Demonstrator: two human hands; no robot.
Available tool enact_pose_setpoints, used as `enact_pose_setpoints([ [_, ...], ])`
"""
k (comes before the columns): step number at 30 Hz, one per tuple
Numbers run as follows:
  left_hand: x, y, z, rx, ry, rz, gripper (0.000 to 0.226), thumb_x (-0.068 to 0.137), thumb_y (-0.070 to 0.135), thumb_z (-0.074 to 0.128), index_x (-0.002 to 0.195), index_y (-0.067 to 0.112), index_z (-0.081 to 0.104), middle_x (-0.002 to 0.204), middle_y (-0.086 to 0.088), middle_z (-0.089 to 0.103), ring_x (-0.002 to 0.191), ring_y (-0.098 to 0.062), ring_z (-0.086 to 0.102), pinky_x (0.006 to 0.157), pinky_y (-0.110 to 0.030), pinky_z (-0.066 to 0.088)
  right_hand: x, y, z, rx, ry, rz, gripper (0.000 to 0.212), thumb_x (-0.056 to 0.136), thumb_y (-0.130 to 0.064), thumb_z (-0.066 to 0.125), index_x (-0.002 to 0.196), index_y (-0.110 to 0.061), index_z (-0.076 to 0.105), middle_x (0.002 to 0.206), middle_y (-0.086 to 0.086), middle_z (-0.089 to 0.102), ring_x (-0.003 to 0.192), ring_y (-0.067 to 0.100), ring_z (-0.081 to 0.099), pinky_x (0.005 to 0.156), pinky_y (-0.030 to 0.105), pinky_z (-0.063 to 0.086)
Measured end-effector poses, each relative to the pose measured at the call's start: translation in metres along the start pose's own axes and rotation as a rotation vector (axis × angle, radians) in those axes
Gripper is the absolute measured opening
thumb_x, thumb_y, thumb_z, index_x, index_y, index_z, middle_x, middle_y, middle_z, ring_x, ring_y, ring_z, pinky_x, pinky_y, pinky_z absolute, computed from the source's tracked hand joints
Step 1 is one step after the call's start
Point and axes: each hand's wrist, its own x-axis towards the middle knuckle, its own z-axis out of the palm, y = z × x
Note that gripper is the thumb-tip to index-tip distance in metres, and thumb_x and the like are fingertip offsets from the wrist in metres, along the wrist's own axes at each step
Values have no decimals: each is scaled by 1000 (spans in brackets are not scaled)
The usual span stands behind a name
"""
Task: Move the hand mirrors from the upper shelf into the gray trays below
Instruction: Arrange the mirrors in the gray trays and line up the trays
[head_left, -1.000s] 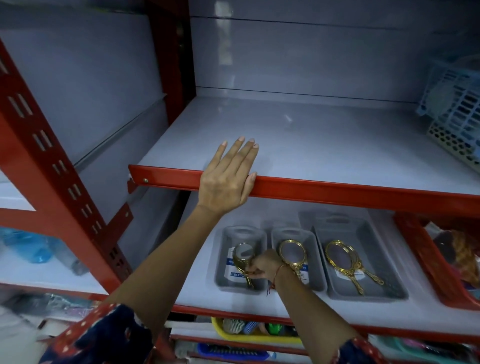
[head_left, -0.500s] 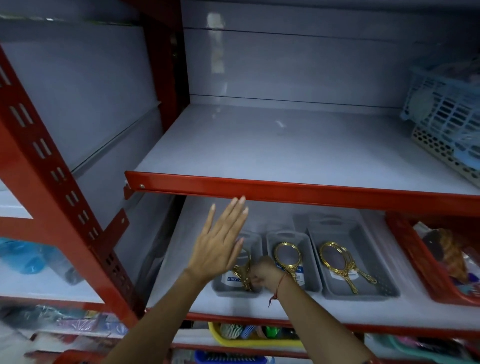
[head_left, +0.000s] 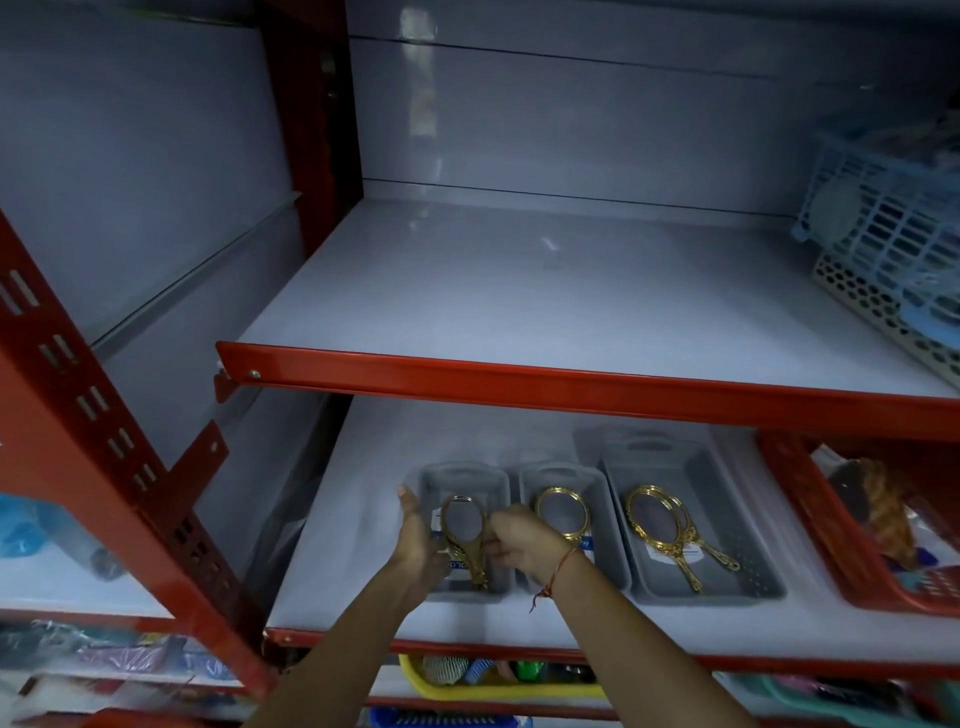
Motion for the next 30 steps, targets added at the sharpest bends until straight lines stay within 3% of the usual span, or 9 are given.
enact_pose_setpoints([
  [3,10,-5,-1,33,9,-53,106,82,77,-3,141,-1,39,135,-28,50,127,-40,47,101,-48,37,0,-3,10,-127,-30,-29,33,94,-10,37,124,-8,52,90,8,56,75,17,52,61,25,43],
  [6,20,-8,-1,-8,22,-84,106,83,77,1,137,-4,44,132,-31,52,124,-42,49,96,-48,41,-10,-2,17,-438,-105,-111,47,99,-13,30,146,-12,33,142,13,45,125,26,47,100,33,41],
  [7,20,-8,0,-18,13,-97,107,83,77,2,137,-4,43,135,-31,50,127,-41,47,98,-49,40,-16,-2,18,-528,-124,-134,47,101,-13,28,147,-11,31,147,14,40,131,28,43,103,34,38],
  [13,23,-4,-4,-66,18,-133,103,85,75,2,145,-3,30,144,-29,40,134,-39,40,109,-48,33,-23,-2,19,-931,-161,-184,36,98,-16,36,122,1,57,119,20,60,102,30,58,76,30,38],
  [16,21,-4,-3,-46,46,-127,98,87,73,3,146,-1,29,143,-29,42,131,-41,44,98,-47,39,-22,-7,16,-885,-105,-166,32,97,-12,35,102,5,62,80,10,52,69,18,48,57,23,35],
  [19,23,-4,-2,-32,62,-126,98,86,73,2,145,0,31,141,-29,44,130,-43,44,102,-49,38,-19,-10,11,-703,-15,-146,33,96,-11,37,111,7,61,78,7,48,69,17,47,51,20,31],
  [25,25,-6,-1,-20,92,-115,93,87,72,4,148,6,27,146,-23,41,132,-43,42,112,-51,30,-16,-6,13,-443,-29,-30,37,96,-11,36,129,0,49,83,7,51,77,18,52,76,31,49],
  [28,22,-4,1,-27,88,-101,90,89,70,5,148,6,26,148,-19,40,127,-42,47,111,-51,30,-13,-6,12,-363,-40,-7,41,96,-10,35,134,0,44,115,21,59,108,32,59,100,42,48],
  [30,19,-3,2,-27,73,-104,89,91,68,6,145,3,33,146,-19,43,108,-40,56,108,-50,34,-10,-5,12,-325,-45,6,41,95,-10,34,133,2,44,116,23,59,117,37,57,103,46,47],
])
